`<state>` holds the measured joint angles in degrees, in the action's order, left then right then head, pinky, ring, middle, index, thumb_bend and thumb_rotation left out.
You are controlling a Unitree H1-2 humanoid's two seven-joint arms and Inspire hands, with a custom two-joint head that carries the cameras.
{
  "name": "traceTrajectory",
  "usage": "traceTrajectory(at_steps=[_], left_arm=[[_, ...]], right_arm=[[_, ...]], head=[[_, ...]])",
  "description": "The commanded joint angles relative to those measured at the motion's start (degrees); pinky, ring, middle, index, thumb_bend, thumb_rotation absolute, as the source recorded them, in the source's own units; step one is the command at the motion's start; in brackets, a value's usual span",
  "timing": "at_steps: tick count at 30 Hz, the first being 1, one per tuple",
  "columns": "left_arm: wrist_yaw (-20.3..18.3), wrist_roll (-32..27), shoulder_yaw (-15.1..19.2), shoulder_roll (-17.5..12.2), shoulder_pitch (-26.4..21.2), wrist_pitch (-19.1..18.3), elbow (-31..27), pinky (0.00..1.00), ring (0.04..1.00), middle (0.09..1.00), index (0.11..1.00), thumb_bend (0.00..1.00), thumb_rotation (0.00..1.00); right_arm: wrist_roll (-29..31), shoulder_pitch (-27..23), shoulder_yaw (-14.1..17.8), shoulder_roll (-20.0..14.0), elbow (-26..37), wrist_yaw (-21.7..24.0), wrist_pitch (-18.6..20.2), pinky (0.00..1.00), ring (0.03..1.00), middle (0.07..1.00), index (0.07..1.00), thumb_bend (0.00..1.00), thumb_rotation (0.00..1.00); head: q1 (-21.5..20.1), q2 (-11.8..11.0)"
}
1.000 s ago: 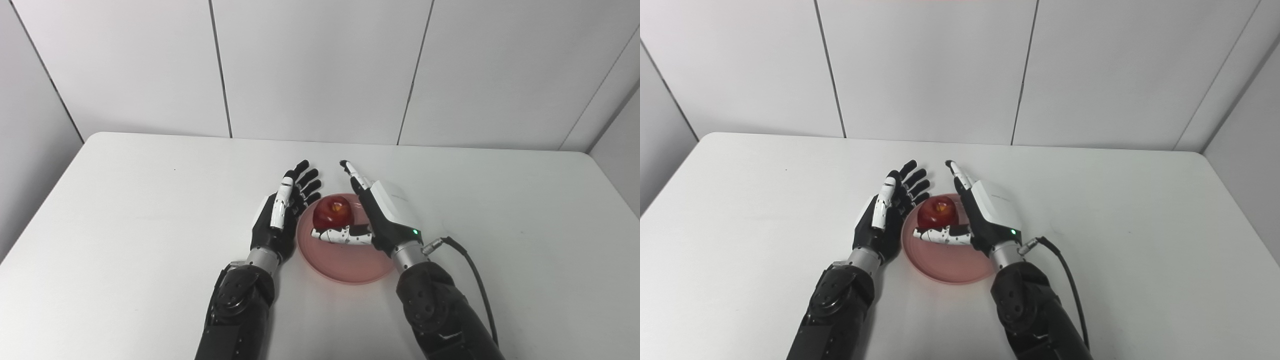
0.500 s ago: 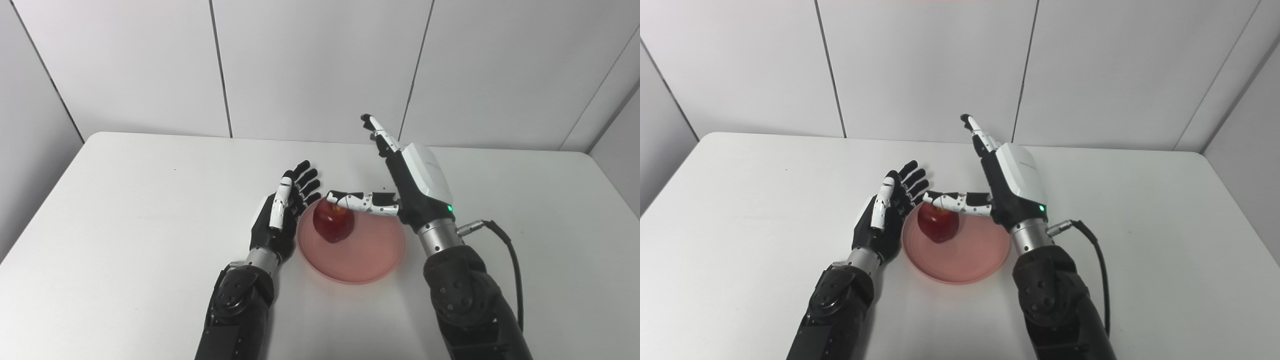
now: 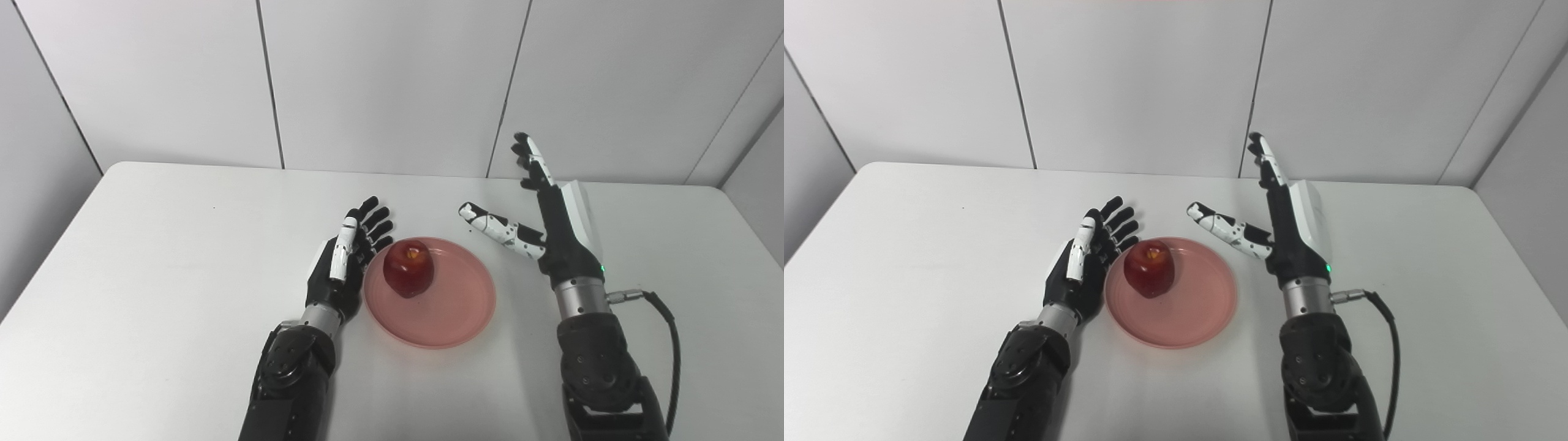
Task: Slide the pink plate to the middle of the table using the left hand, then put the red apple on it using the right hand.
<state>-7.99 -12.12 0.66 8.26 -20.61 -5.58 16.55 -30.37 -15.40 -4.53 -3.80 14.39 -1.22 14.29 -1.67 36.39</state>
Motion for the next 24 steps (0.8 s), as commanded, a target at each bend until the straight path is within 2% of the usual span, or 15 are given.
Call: traceTrajectory(at_steps=[1,2,5,9,13,14,17,24], left_arm=[[0.76,0.56,-0.13,-0.39,1.17,-1.51,0.54,0.90,0.906,0.912,0.898,0.38,1.00],[0.85,0.58,-0.12,-0.38,1.18,-1.60,0.47,0.90,0.905,0.911,0.897,0.38,1.00],[0.87,0.45,-0.04,-0.33,1.24,-1.65,0.30,0.90,0.905,0.911,0.897,0.38,1.00],[0.73,0.49,-0.09,-0.41,1.34,-1.39,0.32,0.90,0.905,0.910,0.898,0.38,1.00],[0.84,0.44,0.02,-0.36,1.48,-1.34,0.23,0.90,0.906,0.910,0.897,0.38,1.00],[0.81,0.40,0.04,-0.37,1.51,-1.28,0.24,0.90,0.906,0.910,0.897,0.38,1.00],[0.68,0.36,0.02,-0.44,1.68,-1.24,0.05,0.90,0.909,0.913,0.902,0.39,1.00],[0.65,0.44,0.14,-0.68,1.90,-0.83,0.01,0.89,0.903,0.909,0.898,0.39,1.00]], right_arm=[[1.70,-1.12,0.97,0.38,0.33,-2.53,-4.26,0.81,0.880,0.907,0.948,1.00,0.84],[2.53,-0.76,1.37,0.60,-0.03,-2.93,-4.35,0.82,0.881,0.909,0.943,0.99,0.91],[8.30,0.64,3.42,1.45,-3.18,-4.27,-7.90,0.85,0.892,0.924,0.939,0.95,0.99],[14.02,1.82,5.09,1.59,-8.14,-5.00,-13.80,0.85,0.900,0.933,0.943,0.91,1.00],[20.04,2.34,6.44,2.26,-13.50,-4.63,-18.05,0.96,0.953,0.966,0.973,0.92,1.00],[21.01,2.35,6.60,2.33,-14.57,-4.56,-19.04,0.97,0.954,0.967,0.974,0.92,1.00],[23.58,2.33,6.95,2.52,-17.19,-4.04,-19.97,0.97,0.966,0.974,0.978,0.92,1.00],[27.31,2.23,6.80,2.35,-20.55,-2.74,-21.75,1.00,0.977,0.986,0.991,0.84,1.00]], head=[[0.24,-0.01],[0.24,-0.01],[0.48,-0.16],[0.50,-0.21],[0.94,-0.51],[0.94,-0.51],[1.19,-0.68],[0.52,-1.06]])
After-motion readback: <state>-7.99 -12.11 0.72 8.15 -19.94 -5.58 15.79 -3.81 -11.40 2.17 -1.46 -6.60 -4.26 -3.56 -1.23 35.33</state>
